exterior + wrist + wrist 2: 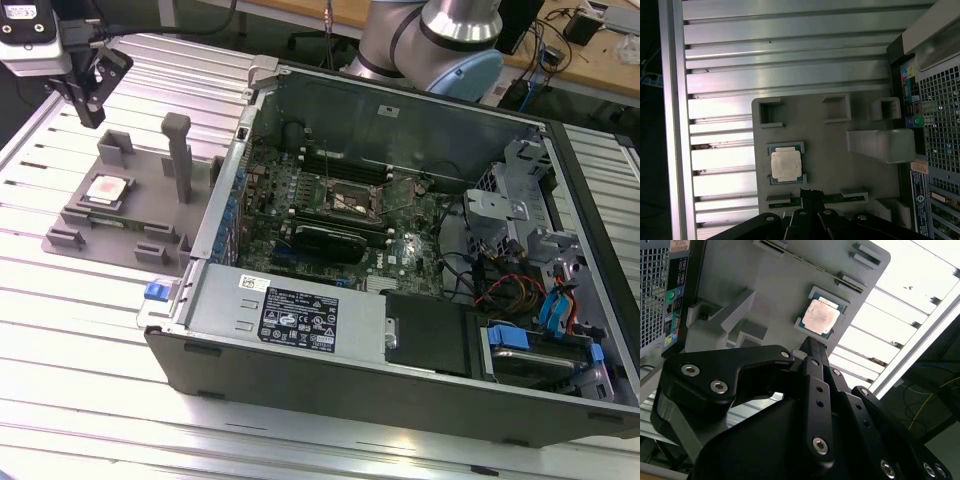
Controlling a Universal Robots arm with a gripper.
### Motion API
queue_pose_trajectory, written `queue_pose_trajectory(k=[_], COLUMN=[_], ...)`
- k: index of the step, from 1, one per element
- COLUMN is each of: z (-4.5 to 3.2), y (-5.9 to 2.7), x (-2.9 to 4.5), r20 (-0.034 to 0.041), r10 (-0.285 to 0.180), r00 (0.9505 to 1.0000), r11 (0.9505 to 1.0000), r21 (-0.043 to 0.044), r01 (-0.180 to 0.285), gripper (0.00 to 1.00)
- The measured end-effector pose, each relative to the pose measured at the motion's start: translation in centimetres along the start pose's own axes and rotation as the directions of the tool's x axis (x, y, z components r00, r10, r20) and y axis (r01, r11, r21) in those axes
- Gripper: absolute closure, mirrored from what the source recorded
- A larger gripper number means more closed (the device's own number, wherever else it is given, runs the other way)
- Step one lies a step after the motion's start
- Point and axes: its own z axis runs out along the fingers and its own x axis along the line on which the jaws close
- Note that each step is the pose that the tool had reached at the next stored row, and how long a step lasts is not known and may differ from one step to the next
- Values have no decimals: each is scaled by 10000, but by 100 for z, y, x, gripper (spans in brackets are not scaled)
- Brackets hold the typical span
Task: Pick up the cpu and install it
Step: 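Pick up the cpu and move it towards the insertion slot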
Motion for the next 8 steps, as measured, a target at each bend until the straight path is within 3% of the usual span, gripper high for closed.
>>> queue_pose_trajectory(k=[3,8], z=[57,250], y=[-5,-18], x=[26,81], r20=[-1,0], r10=[-2,-1], r00=[10000,10000], r11=[10000,10000], r21=[0,0], r01=[2,1], gripper=[89,89])
